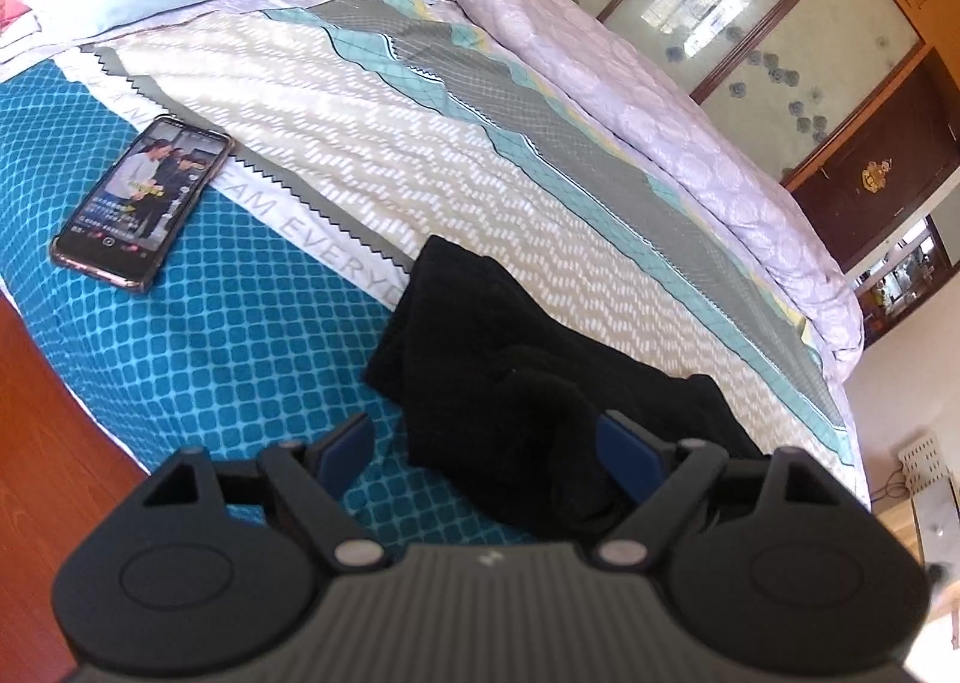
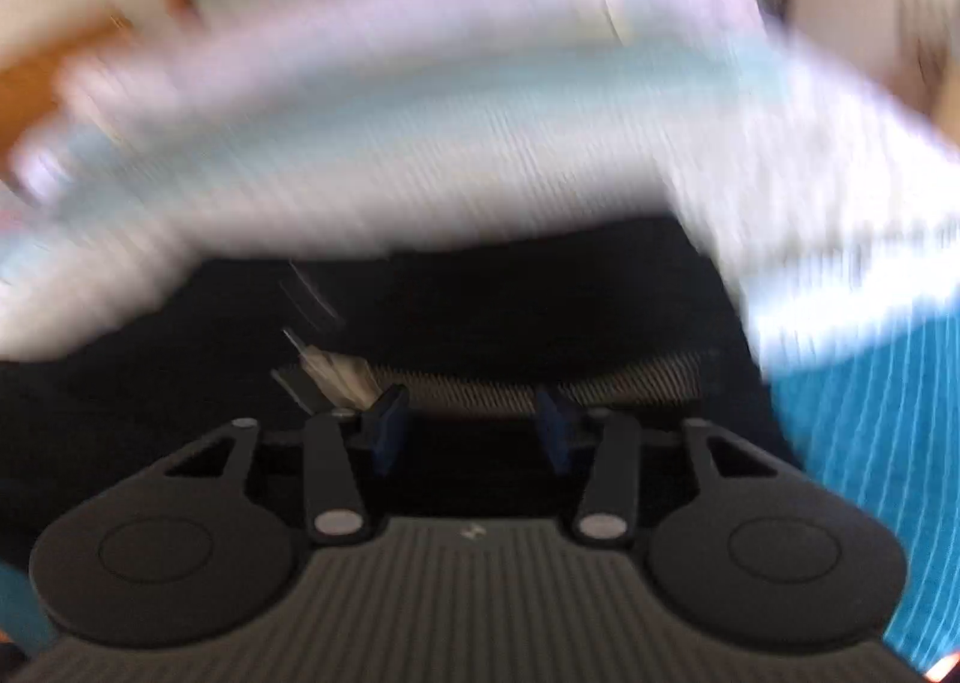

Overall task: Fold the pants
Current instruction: 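Fold the pants over with the right gripper toward the left gripper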

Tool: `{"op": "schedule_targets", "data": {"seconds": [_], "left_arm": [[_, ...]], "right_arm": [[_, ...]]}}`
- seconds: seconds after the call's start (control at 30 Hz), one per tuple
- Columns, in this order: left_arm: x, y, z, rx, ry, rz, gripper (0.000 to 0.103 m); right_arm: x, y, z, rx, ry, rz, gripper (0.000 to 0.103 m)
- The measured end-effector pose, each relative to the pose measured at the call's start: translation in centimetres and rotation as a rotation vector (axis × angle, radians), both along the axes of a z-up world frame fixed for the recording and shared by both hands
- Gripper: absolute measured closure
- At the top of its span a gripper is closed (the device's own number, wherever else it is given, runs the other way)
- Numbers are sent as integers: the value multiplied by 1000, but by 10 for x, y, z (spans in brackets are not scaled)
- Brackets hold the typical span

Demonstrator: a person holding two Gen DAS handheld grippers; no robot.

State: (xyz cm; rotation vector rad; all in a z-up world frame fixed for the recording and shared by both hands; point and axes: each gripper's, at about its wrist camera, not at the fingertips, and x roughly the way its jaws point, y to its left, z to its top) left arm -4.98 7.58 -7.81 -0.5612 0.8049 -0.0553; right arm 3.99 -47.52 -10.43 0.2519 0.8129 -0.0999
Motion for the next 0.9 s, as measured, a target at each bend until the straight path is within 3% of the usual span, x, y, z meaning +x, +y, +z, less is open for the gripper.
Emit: {"op": "schedule_targets", "data": {"seconds": [0.03, 0.1, 0.23, 0.4, 0.5, 0.57, 0.67, 0.73, 0.8, 0.9], "left_arm": [[-1, 2, -1, 0, 2, 3, 19], [-4, 5, -3, -5, 4, 7, 18], [0, 12, -13, -14, 14, 20, 12], [23, 19, -37, -160, 70, 47, 7], [37, 21, -51, -255, 103, 62, 7], [44, 19, -61, -310, 117, 82, 5], [53, 14, -77, -367, 146, 107, 5], [59, 11, -87, -403, 157, 126, 2], [64, 10, -94, -423, 153, 155, 2], [73, 8, -98, -426, 117, 161, 6]], "right_arm": [[-7, 4, 5, -4, -43, -13, 57], [-14, 10, 17, 20, -35, -39, 55], [-40, 36, 40, 134, -161, 1, 54], [-24, 98, 53, 254, -168, 208, 58], [-10, 157, 67, 294, -196, 368, 71], [3, 195, 71, 340, -200, 457, 74], [27, 247, 55, 382, -124, 573, 74], [43, 280, 24, 375, 70, 631, 74], [38, 281, 15, 410, 19, 590, 75], [44, 278, 16, 461, 33, 581, 75]]}}
